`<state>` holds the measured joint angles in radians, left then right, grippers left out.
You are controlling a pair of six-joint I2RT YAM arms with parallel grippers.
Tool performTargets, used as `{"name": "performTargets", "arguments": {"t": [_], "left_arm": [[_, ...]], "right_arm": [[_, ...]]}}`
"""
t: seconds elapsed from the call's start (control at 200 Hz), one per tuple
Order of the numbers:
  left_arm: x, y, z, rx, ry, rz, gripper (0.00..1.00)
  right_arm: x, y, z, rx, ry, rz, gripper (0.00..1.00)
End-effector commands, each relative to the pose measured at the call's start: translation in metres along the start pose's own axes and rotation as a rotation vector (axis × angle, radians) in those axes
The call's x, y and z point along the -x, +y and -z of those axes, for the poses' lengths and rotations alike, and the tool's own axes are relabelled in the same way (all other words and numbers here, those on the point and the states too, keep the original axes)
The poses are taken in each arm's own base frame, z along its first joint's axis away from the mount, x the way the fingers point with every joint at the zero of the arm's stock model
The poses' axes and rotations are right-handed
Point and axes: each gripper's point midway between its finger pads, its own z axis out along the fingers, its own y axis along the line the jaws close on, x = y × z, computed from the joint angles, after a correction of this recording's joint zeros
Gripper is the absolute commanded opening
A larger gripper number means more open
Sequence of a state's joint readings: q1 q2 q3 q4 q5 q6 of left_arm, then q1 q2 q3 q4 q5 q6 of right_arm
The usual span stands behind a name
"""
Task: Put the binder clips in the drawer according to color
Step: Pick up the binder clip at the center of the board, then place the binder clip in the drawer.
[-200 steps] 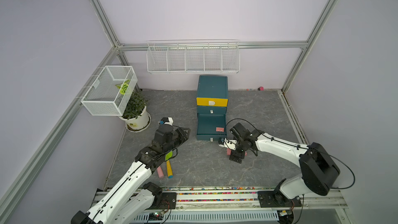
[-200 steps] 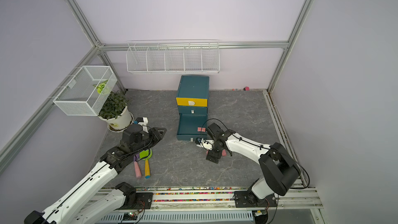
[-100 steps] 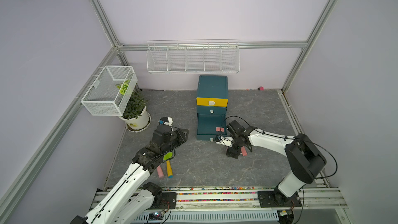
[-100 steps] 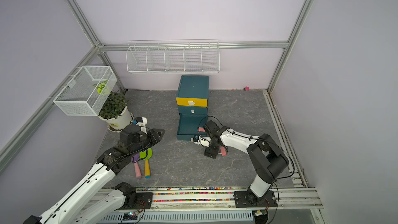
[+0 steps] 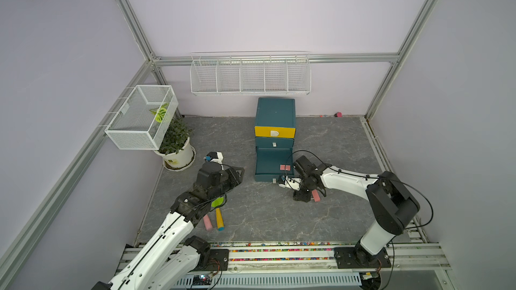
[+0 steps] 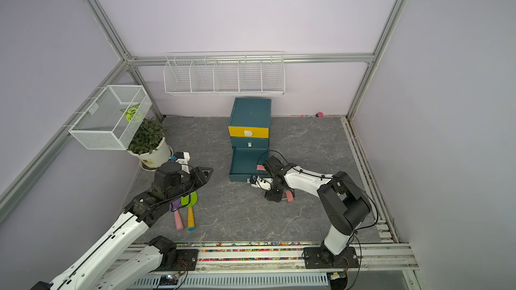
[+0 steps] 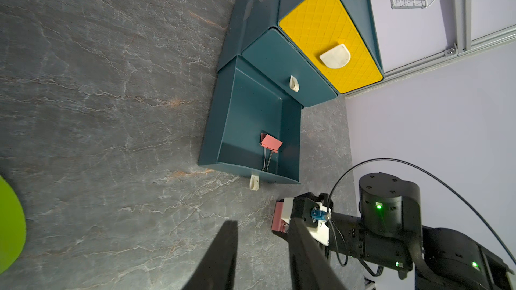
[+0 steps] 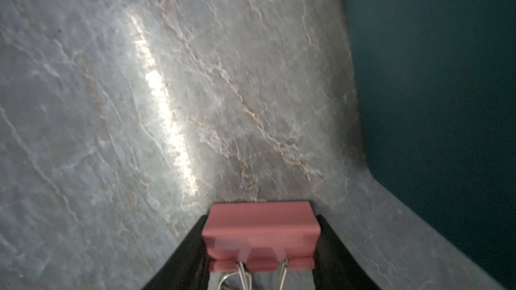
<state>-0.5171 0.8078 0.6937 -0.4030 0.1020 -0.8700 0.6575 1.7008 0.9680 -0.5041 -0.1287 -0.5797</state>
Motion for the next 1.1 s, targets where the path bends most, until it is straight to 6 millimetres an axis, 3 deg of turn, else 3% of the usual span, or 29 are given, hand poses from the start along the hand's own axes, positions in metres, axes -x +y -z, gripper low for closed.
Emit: {"name": "performTargets", "arguments": {"t": [0.0, 0.135, 0.27, 0.445, 0.555, 0.715, 0.85, 1.1], "left_arm": [[0.008, -0.005, 0.007, -0.002, -0.022, 0.001, 0.36], [0.009, -0.006, 0.006, -0.001, -0.021, 0.004, 0.36], [0.006, -0.003, 0.002, 0.009, -0.009, 0.002, 0.36], [0.001, 0.002, -0.004, 0.024, 0.019, 0.022, 0.36], [0.001, 0.003, -0.002, 0.032, 0.016, 0.032, 0.36], [0.002, 0.004, 0.002, 0.038, 0.005, 0.043, 0.36], [0.0, 0.003, 0.003, 0.03, 0.015, 0.047, 0.36], [-0.007, 0.017, 0.003, 0.072, 0.025, 0.053, 0.36]], "right_arm": [[0.003, -0.001, 0.008, -0.004, -0.016, -0.022, 0.5], [0.006, -0.008, 0.029, -0.072, -0.044, -0.062, 0.44], [0.022, -0.014, 0.067, -0.159, -0.172, -0.105, 0.45], [0.072, -0.034, 0.116, -0.235, -0.384, -0.137, 0.44], [0.115, -0.048, 0.129, -0.228, -0.484, -0.149, 0.45], [0.153, -0.077, 0.099, -0.27, -0.438, -0.176, 0.42], [0.161, -0.099, 0.066, -0.305, -0.386, -0.217, 0.42], [0.159, -0.105, 0.035, -0.335, -0.396, -0.236, 0.55]]}}
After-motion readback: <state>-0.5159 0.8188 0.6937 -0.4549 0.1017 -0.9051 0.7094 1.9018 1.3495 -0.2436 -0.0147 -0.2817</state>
